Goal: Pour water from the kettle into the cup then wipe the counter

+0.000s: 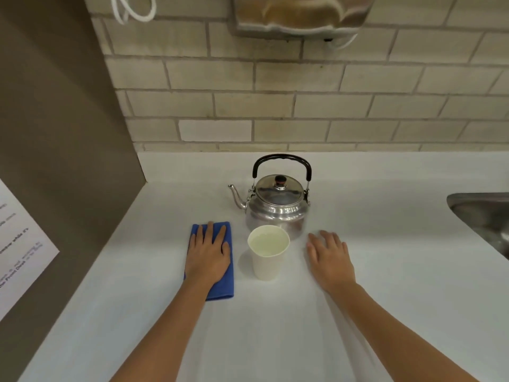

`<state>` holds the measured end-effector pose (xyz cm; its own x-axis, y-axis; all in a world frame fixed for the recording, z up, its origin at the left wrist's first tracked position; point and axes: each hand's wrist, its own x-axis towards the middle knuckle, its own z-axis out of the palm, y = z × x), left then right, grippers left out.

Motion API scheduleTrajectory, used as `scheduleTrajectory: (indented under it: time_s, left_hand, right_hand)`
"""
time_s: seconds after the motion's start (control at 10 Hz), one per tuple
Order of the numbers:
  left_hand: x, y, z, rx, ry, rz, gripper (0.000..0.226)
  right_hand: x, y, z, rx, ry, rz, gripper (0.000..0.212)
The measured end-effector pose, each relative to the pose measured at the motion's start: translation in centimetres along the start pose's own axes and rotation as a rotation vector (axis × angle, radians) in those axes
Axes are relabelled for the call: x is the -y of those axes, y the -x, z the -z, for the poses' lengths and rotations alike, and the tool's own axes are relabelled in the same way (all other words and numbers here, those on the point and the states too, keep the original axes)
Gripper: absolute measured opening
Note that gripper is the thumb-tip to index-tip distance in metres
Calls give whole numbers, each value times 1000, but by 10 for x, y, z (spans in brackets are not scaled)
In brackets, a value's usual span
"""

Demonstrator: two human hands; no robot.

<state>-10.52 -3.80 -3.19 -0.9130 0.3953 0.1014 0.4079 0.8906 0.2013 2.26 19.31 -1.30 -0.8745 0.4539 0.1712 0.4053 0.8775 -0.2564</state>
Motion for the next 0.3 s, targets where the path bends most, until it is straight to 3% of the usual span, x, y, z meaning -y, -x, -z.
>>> scheduleTrajectory:
  time_s: [0.2,0.3]
  left_hand:
    - [-2,-2,13,-5,68,-26,49]
    - [-6,-2,27,-94,74,10,55]
  right_hand:
    - [-4,-5,12,37,-72,12,39]
    - [-5,-16,27,-17,-53,32,40]
